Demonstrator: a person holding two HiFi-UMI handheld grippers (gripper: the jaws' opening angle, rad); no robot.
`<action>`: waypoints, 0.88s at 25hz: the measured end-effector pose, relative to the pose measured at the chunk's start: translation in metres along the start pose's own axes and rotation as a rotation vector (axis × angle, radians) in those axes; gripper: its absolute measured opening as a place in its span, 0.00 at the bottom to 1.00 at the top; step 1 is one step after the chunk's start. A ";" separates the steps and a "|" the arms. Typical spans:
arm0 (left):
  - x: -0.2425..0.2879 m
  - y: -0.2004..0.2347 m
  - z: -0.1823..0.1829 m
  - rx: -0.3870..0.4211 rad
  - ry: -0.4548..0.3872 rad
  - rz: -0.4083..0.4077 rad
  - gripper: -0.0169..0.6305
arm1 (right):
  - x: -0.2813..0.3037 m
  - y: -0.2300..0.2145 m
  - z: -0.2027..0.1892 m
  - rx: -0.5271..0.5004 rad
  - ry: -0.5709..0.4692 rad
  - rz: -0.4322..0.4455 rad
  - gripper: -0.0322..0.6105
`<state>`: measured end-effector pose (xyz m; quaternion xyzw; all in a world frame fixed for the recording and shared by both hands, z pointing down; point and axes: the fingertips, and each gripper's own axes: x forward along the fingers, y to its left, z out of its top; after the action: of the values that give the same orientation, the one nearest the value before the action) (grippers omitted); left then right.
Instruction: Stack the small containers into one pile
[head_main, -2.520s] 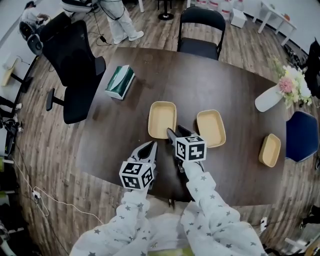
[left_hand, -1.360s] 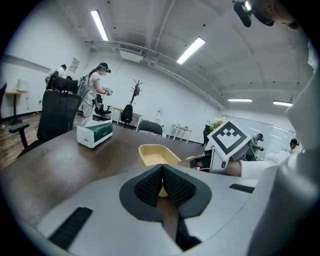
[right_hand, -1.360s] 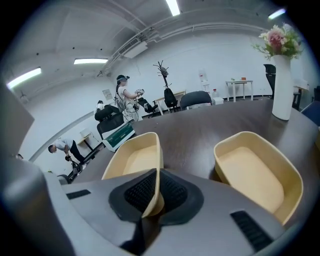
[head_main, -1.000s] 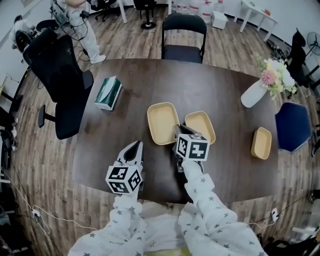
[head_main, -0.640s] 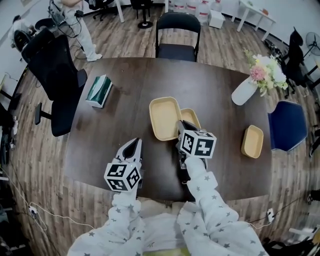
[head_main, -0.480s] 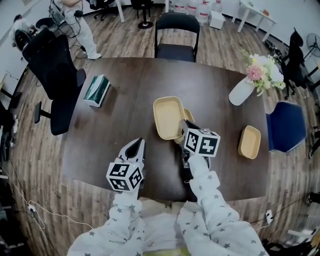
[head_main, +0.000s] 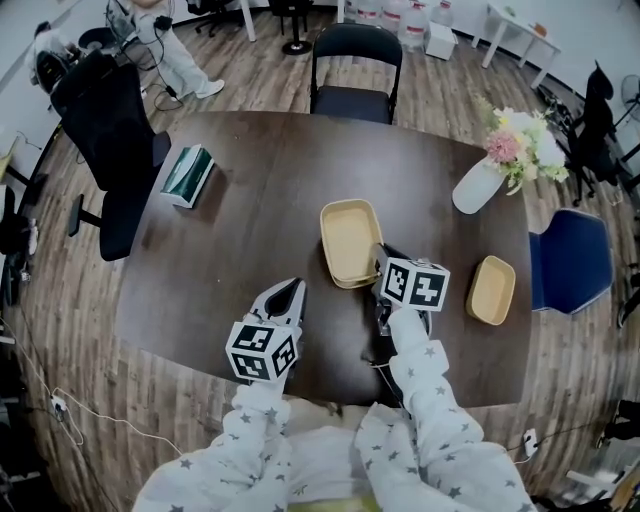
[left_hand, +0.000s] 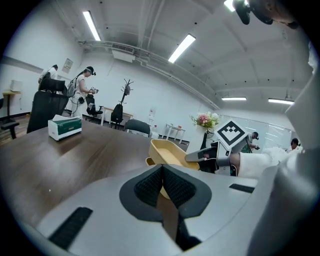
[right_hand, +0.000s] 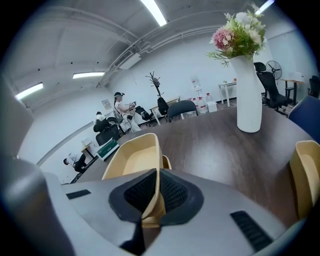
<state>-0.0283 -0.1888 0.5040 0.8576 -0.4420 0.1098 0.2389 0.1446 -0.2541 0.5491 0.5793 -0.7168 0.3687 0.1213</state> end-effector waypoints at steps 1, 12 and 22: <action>0.001 -0.001 -0.001 -0.002 0.002 0.002 0.06 | 0.000 -0.003 -0.002 -0.002 0.007 -0.002 0.10; 0.005 -0.004 -0.013 -0.019 0.020 0.027 0.06 | 0.010 -0.007 -0.018 -0.054 0.066 0.007 0.10; 0.008 -0.006 -0.019 -0.021 0.035 0.027 0.06 | 0.016 -0.008 -0.029 -0.113 0.108 -0.015 0.11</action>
<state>-0.0184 -0.1823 0.5218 0.8470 -0.4505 0.1231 0.2541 0.1401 -0.2471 0.5820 0.5561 -0.7246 0.3574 0.1952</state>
